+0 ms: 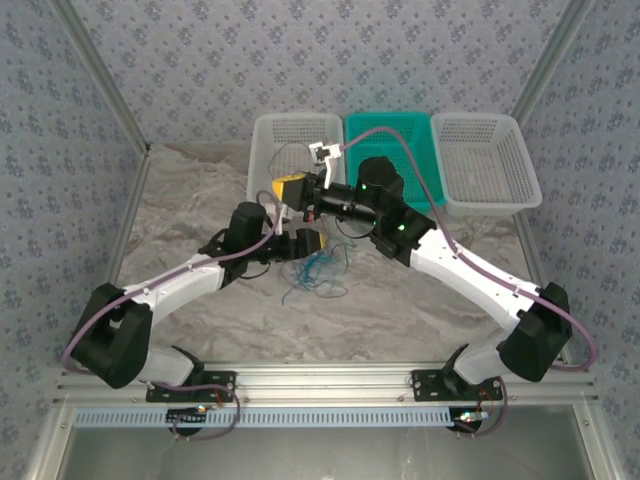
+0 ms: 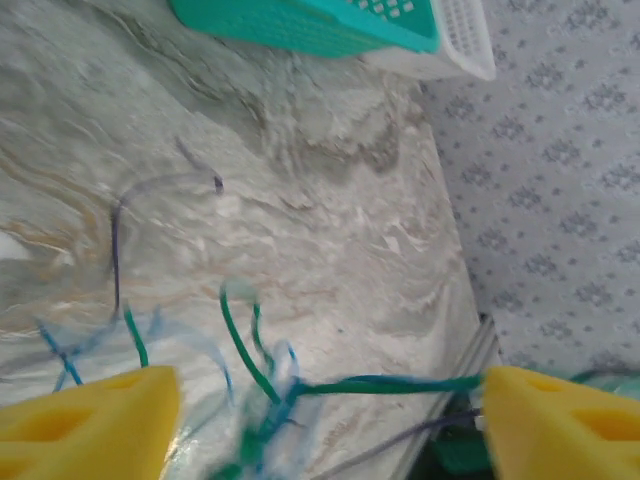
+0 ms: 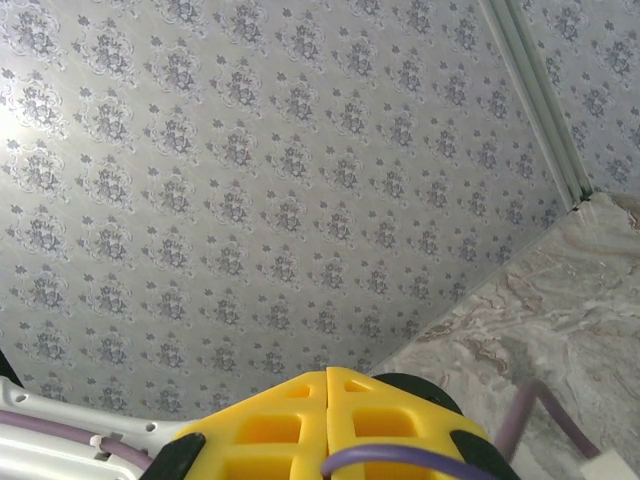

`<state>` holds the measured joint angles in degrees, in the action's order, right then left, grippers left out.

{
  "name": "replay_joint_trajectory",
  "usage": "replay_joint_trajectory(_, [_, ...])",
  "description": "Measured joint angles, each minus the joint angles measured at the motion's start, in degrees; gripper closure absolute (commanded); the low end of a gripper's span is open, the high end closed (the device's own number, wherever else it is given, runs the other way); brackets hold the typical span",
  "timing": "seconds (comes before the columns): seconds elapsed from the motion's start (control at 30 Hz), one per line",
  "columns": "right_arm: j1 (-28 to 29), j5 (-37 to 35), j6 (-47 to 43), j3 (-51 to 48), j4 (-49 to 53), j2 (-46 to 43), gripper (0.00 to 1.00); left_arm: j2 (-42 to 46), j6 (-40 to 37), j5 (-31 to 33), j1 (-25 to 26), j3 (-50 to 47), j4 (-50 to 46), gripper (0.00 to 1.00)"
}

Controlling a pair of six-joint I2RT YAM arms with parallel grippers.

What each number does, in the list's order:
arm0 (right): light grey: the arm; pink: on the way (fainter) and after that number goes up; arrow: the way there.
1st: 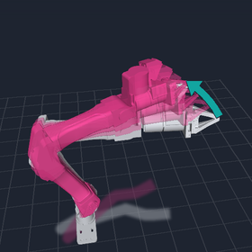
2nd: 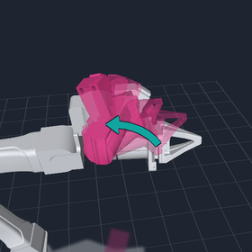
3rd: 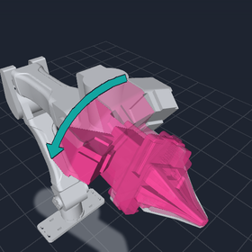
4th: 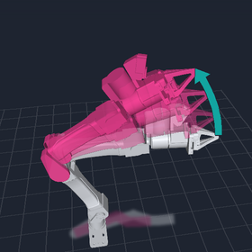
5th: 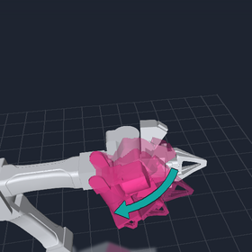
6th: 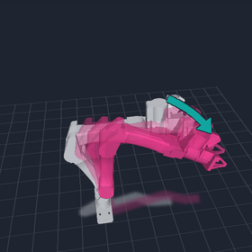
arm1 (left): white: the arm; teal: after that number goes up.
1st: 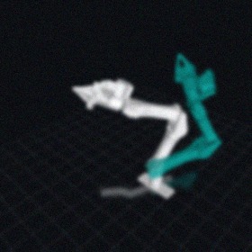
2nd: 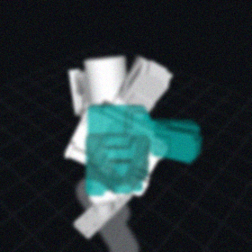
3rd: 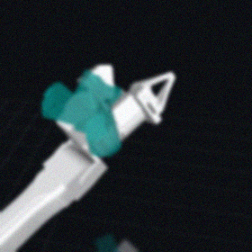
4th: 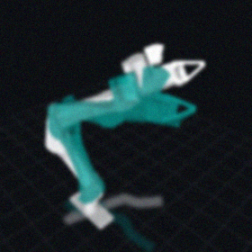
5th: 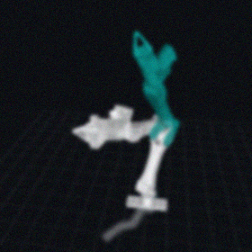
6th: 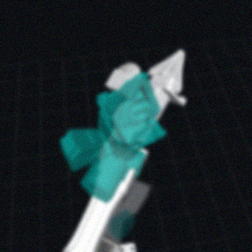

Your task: Untangle the cables

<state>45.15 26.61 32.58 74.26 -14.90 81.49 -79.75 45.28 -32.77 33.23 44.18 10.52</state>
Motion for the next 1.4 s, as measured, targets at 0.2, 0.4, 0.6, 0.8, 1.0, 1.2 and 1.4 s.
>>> replay_joint_trajectory(0.2, [-0.5,-1.4,-0.7,0.0,1.7,-2.4,1.00,-0.1,0.1,2.8,0.3,-0.5,-3.1,1.00])
replay_joint_trajectory(0.4, [-4.1,-5.3,-0.8,0.0,4.4,-8.2,1.00,0.7,-1.4,10.5,-0.3,-2.4,-11.1,1.00])
replay_joint_trajectory(0.6, [-7.1,-6.9,-0.2,0.6,5.3,-12.7,1.00,2.4,-3.7,9.7,-0.8,-6.1,-7.7,0.54])
replay_joint_trajectory(0.8, [-7.1,-6.2,-0.2,1.3,6.9,-12.7,1.00,12.7,-17.0,10.7,7.1,-5.0,-5.3,0.20])
replay_joint_trajectory(1.0, [-7.1,-4.7,-0.2,5.6,9.7,-11.8,1.00,9.3,-28.2,12.7,10.0,1.4,-2.6,0.01])
replay_joint_trajectory(1.2, [-6.9,-3.0,0.9,9.2,10.0,-11.6,1.00,-5.0,-34.4,14.2,13.9,4.5,5.2,0.01])
replay_joint_trajectory(1.4, [-6.0,-2.7,1.8,9.3,10.1,-11.6,1.00,-16.9,-34.5,14.3,16.8,9.0,15.3,0.08])
